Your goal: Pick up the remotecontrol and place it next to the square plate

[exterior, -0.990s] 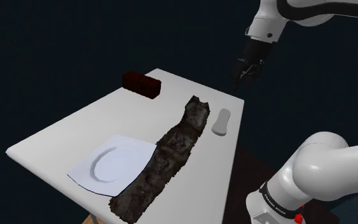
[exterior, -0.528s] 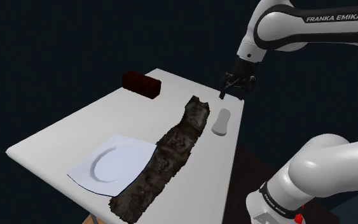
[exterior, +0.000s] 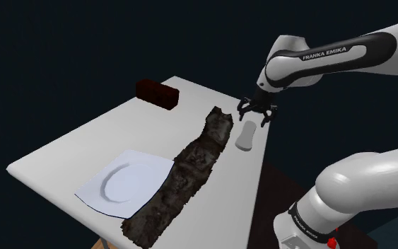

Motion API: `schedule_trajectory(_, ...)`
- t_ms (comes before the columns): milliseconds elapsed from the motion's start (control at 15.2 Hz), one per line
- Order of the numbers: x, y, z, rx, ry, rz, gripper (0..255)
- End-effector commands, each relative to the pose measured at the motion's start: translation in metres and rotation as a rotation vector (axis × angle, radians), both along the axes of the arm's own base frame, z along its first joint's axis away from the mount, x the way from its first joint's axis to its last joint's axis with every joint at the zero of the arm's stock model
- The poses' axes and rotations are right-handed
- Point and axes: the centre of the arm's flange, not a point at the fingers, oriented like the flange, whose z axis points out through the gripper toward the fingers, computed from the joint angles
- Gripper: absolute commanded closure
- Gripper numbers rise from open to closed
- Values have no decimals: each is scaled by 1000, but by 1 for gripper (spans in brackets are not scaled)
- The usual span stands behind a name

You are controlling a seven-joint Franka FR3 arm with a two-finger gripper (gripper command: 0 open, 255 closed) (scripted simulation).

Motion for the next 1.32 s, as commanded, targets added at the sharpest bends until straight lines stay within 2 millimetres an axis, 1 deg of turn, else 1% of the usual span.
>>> schedule_trajectory(0, -2, -13, -21, -12, -5, -126, 0)
schedule_trajectory(66, -2, -15, -24, -13, -6, -141, 0)
schedule_trajectory(462, -2, -14, -56, -13, -6, -141, 0)
schedule_trajectory(528, -2, -14, -64, -13, -6, -141, 0)
schedule_trajectory(1056, -2, -14, -64, -13, -5, -141, 0)
schedule_trajectory(1122, -2, -14, -64, -13, -5, -141, 255)
schedule_trajectory(1254, -2, -14, -64, -13, -5, -141, 255)
